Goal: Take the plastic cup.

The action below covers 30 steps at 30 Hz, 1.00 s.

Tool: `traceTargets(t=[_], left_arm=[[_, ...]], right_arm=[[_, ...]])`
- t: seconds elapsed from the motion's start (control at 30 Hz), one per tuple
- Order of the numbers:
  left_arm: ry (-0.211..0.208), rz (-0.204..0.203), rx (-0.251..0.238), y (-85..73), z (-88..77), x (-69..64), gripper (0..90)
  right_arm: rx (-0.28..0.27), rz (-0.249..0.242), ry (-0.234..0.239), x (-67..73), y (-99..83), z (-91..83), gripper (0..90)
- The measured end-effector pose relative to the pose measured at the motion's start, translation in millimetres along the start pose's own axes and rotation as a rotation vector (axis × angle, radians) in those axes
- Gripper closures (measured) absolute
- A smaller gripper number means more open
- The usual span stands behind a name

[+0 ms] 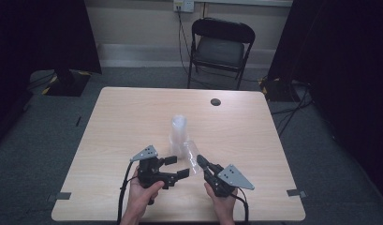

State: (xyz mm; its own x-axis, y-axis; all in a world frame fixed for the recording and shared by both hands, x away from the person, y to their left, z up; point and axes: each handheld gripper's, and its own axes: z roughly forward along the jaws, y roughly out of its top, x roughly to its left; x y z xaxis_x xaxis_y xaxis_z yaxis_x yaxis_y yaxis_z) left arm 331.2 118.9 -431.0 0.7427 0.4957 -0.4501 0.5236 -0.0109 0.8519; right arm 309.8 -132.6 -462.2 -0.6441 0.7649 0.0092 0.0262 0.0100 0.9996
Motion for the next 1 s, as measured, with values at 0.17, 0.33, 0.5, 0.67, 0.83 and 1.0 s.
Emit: traceTargets(t=[0.17,0.33,0.5,0.67,0.83,1.0], left_arm=[[0.037,0.035,-0.006,-1.7,-1.7,0.4,16.9],[0.079,0.062,-0.006,-3.2,-4.1,2.2,19.4],[0.138,0.099,-0.013,-4.3,-6.0,3.6,19.5],[0.173,0.150,-0.030,-5.8,-8.2,5.0,20.2],[0.206,0.171,-0.042,-8.0,-10.5,7.4,20.2],[0.223,0.243,-0.015,-9.7,-10.2,6.6,20.6]], right_arm=[[0.029,0.026,0.004,-2.9,0.7,-1.0,89.4],[0.088,0.066,-0.006,-8.4,0.1,-0.3,89.5],[0.134,0.076,-0.001,-11.6,2.3,-1.7,89.3],[0.176,0.095,-0.002,-17.0,5.0,-3.0,89.3],[0.228,0.096,-0.003,-21.3,6.8,-4.1,89.3],[0.290,0.090,0.010,-24.6,11.6,-2.9,89.3]])
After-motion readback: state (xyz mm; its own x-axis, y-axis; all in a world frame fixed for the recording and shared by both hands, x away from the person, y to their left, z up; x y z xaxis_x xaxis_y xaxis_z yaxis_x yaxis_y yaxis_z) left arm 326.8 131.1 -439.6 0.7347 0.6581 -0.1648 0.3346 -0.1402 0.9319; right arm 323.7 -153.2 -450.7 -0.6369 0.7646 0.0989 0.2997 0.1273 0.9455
